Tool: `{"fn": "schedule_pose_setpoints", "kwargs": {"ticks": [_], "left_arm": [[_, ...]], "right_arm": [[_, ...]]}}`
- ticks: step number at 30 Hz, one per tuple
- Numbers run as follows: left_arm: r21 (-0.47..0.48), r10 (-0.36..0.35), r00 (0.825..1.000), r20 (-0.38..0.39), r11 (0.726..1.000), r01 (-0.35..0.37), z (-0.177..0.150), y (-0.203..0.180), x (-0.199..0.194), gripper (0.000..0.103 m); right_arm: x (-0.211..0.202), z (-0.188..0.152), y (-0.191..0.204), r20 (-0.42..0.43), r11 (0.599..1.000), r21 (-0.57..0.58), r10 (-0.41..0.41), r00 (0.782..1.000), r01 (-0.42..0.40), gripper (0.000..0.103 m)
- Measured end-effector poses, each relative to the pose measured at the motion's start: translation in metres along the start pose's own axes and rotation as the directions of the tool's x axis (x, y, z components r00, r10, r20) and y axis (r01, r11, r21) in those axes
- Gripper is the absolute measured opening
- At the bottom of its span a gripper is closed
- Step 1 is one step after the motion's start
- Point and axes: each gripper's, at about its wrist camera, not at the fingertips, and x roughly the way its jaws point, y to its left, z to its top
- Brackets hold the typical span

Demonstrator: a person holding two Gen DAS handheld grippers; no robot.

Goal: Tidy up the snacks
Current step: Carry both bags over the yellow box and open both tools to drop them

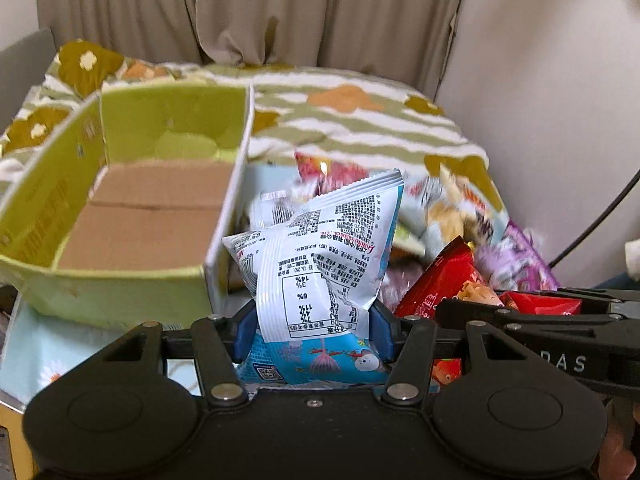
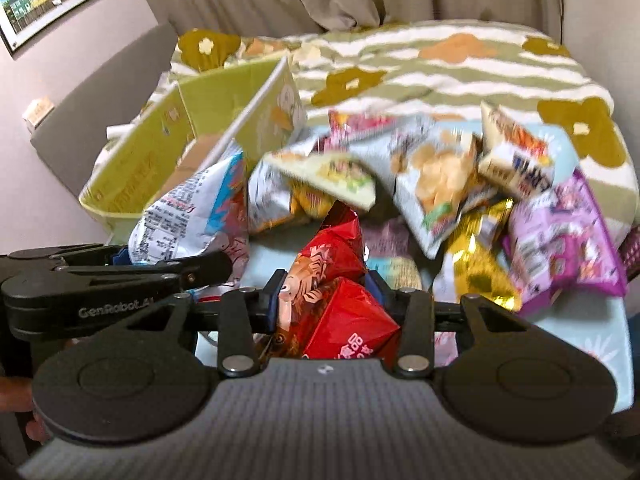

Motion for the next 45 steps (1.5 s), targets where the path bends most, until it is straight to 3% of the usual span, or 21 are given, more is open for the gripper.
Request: {"fn": "schedule_pose_setpoints", "kwargs": {"ticks": [8, 16, 24, 31, 37, 39, 41, 45], "left_arm": [[-0.039, 0.081, 0.989, 0.124, 0.996, -0.077, 0.034, 0.016, -0.035, 0.060], [-0.081, 0.200, 0.956, 0.213, 0.979, -0.187, 0.084, 0.069, -0.048, 0.060], [-0.075, 0.281, 0.935, 0.218, 0.960, -0.271, 0.133, 0.137, -0.034, 0.061], [-0.006, 0.275, 0.952, 0.132, 0.961, -0.277, 0.162, 0.186, 0.028, 0.061], [0.077, 0.229, 0.973, 0.038, 0.970, -0.231, 0.161, 0.202, 0.088, 0.062], [0.090, 0.219, 0.976, 0.013, 0.971, -0.219, 0.159, 0.204, 0.102, 0.067], [0.106, 0.210, 0.978, 0.005, 0.972, -0.210, 0.159, 0.207, 0.113, 0.094], [0.122, 0.219, 0.976, 0.006, 0.968, -0.218, 0.152, 0.209, 0.115, 0.100]], "right_arm": [[-0.014, 0.046, 0.015, 0.089, 0.997, -0.069, 0.053, 0.995, -0.047, 0.057], [-0.002, 0.109, 0.055, 0.169, 0.990, -0.115, 0.094, 0.981, -0.075, 0.057], [0.045, 0.176, 0.114, 0.199, 0.991, -0.102, 0.104, 0.974, -0.085, 0.057], [0.114, 0.210, 0.166, 0.177, 0.998, -0.053, 0.039, 0.983, -0.030, 0.057], [0.158, 0.218, 0.179, 0.149, 0.999, -0.003, -0.051, 0.988, 0.052, 0.057], [0.168, 0.218, 0.179, 0.137, 0.996, 0.002, -0.084, 0.987, 0.084, 0.058], [0.177, 0.216, 0.177, 0.124, 0.994, 0.011, -0.105, 0.987, 0.105, 0.058], [0.189, 0.213, 0.172, 0.092, 0.991, 0.026, -0.134, 0.987, 0.132, 0.058]]}}
